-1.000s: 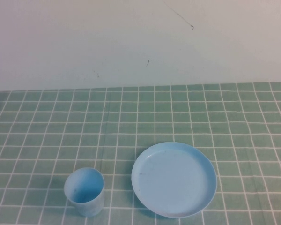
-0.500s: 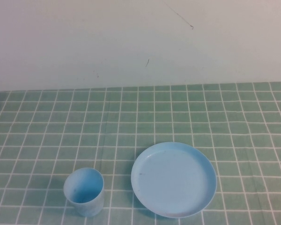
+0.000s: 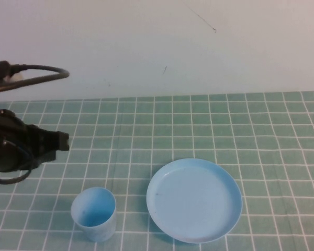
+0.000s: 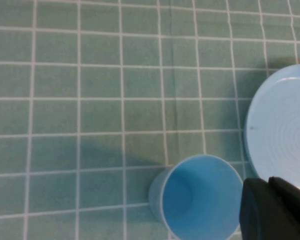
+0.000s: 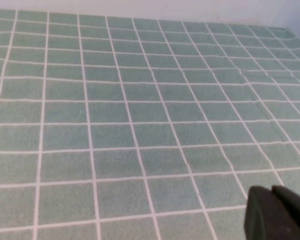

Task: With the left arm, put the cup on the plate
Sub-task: Pick up the cup from the table

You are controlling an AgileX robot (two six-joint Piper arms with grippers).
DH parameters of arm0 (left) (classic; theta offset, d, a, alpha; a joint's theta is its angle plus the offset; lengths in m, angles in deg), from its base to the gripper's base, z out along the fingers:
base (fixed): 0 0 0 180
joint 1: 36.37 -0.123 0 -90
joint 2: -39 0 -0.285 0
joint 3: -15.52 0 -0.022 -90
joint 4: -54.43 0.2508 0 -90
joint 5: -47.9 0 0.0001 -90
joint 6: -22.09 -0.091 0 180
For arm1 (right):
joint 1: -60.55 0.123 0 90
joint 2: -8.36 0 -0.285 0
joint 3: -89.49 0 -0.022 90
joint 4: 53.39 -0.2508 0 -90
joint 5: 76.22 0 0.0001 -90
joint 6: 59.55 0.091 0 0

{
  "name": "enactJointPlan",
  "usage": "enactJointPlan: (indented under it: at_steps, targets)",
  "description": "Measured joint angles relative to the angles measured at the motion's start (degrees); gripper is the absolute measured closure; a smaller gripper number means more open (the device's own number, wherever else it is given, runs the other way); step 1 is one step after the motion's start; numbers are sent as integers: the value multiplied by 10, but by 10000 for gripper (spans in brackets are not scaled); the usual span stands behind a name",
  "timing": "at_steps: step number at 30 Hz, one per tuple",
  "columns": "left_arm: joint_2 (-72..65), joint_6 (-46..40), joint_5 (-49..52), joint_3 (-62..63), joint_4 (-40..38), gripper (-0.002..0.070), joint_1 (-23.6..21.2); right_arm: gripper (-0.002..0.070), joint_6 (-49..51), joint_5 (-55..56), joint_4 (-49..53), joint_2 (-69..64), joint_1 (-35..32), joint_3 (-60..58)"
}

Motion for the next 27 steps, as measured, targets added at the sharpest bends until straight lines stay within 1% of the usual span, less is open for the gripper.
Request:
enactJointPlan:
  at_steps: [4, 10, 12, 14, 15, 17, 19, 21, 22, 24, 27]
  targets:
    - [-37, 0, -4, 0, -49, 678, 0, 678, 0, 0, 0, 0, 0, 0]
    - [-93, 0, 14, 4, -63, 677, 0, 678, 0, 0, 0, 0, 0, 0]
    - [-113, 0, 20, 4, -63, 662, 0, 678, 0, 0, 0, 0, 0, 0]
    - [-133, 0, 23, 4, -63, 617, 0, 678, 0, 0, 0, 0, 0, 0]
    - [-141, 0, 23, 4, -63, 575, 0, 678, 0, 0, 0, 0, 0, 0]
    - [-153, -3, 26, 4, -64, 477, 0, 678, 0, 0, 0, 0, 0, 0]
    - [-163, -5, 28, 4, -64, 361, 0, 678, 0, 0, 0, 0, 0, 0]
    - [-172, -10, 27, 4, -64, 271, 0, 678, 0, 0, 0, 0, 0, 0]
    - [-175, -12, 24, 4, -61, 244, 0, 678, 0, 0, 0, 0, 0, 0]
    - [-182, -16, 16, 4, -57, 217, 0, 678, 0, 0, 0, 0, 0, 0]
    - [-196, -17, 5, 4, -47, 202, 0, 678, 0, 0, 0, 0, 0, 0]
